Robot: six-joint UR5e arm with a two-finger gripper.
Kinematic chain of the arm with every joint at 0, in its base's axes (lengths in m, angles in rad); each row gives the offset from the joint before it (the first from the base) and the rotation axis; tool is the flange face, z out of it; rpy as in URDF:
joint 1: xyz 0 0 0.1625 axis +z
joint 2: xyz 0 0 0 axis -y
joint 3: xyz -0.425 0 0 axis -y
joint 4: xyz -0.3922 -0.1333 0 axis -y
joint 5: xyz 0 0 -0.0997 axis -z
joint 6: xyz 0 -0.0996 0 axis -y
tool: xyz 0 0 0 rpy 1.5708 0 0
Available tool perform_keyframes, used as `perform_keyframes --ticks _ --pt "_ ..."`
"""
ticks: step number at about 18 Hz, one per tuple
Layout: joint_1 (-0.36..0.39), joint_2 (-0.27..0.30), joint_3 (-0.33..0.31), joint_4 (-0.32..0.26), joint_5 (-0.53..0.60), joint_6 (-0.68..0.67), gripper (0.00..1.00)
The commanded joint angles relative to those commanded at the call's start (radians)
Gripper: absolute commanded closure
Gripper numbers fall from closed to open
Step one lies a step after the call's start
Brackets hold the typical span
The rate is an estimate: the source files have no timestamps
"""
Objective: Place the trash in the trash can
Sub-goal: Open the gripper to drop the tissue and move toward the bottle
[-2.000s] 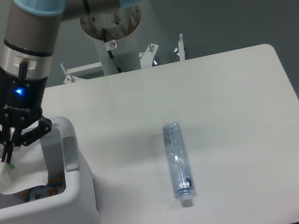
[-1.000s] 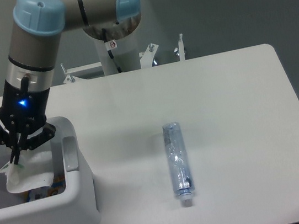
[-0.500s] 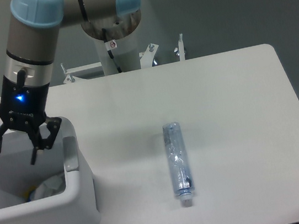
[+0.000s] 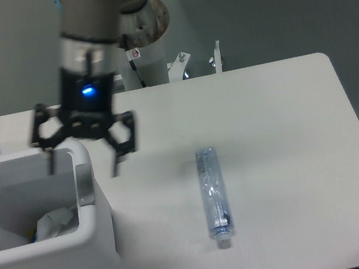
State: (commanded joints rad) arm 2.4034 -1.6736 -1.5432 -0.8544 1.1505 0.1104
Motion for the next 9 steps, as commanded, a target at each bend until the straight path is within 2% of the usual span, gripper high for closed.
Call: perform_keyframes --ticks 5,9 --pt "0.134 0.0 0.006 0.002 0.002 0.03 0.0" --pt "0.189 0.0 0.006 -0.005 0.0 0.123 0.0"
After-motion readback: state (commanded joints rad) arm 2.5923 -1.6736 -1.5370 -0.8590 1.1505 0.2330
